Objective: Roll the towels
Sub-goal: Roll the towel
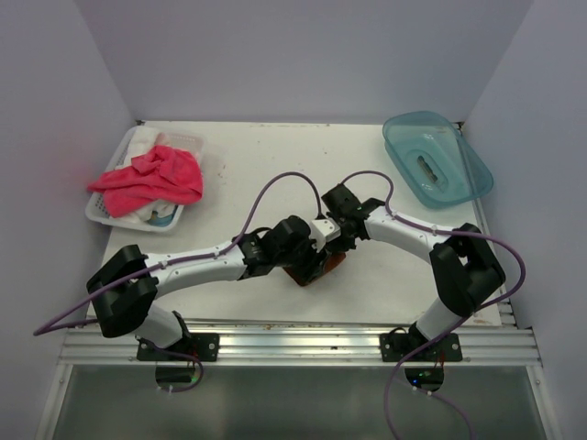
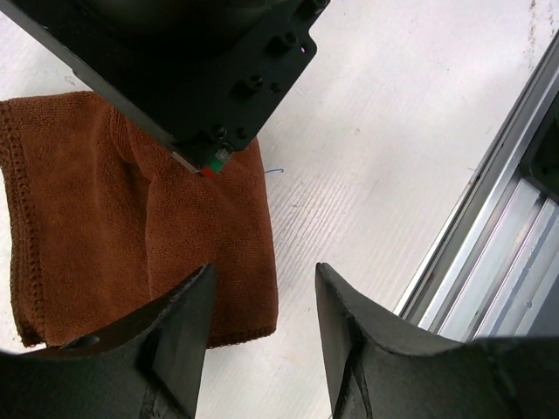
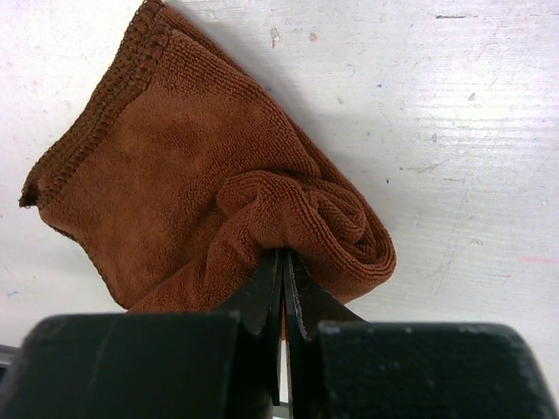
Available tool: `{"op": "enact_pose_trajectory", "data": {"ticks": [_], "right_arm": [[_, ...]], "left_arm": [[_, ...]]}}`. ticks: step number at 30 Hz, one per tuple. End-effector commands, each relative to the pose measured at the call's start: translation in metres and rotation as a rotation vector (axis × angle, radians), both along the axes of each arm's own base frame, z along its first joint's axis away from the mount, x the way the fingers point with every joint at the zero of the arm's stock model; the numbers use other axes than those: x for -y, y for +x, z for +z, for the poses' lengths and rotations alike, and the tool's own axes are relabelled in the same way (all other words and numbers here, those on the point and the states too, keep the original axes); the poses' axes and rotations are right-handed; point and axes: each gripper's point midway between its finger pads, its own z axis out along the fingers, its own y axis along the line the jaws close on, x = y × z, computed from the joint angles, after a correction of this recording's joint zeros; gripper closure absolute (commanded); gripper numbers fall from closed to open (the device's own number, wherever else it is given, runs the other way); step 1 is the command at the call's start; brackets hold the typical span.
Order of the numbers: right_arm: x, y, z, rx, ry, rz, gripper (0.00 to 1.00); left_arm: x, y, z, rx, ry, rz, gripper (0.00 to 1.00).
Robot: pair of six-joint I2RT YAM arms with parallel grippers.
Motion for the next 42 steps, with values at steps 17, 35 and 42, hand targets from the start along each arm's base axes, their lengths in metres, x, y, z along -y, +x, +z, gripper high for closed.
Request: {"op": "enact_pose_trajectory", "data": {"ticks": [17,35,42], "right_arm": [[0.019,0.005,-0.006,0.023,-0.056,-0.028,1.0],[0.026,0.004,0.039,0.1,0.002,-0.029,0.87],[0.041,0.005,0.07,0.182,0.007,-0.06,0.63]], "left_arm": [[-0.005,0.016,-0.048,0.025,0.098,0.063,0.43],[-0.002,0.014,-0.068,-0.051,0.119,0.074,0.77],[0.016,-0.004,-0.03,-0.338,-0.172,-0.066,0.87]]}}
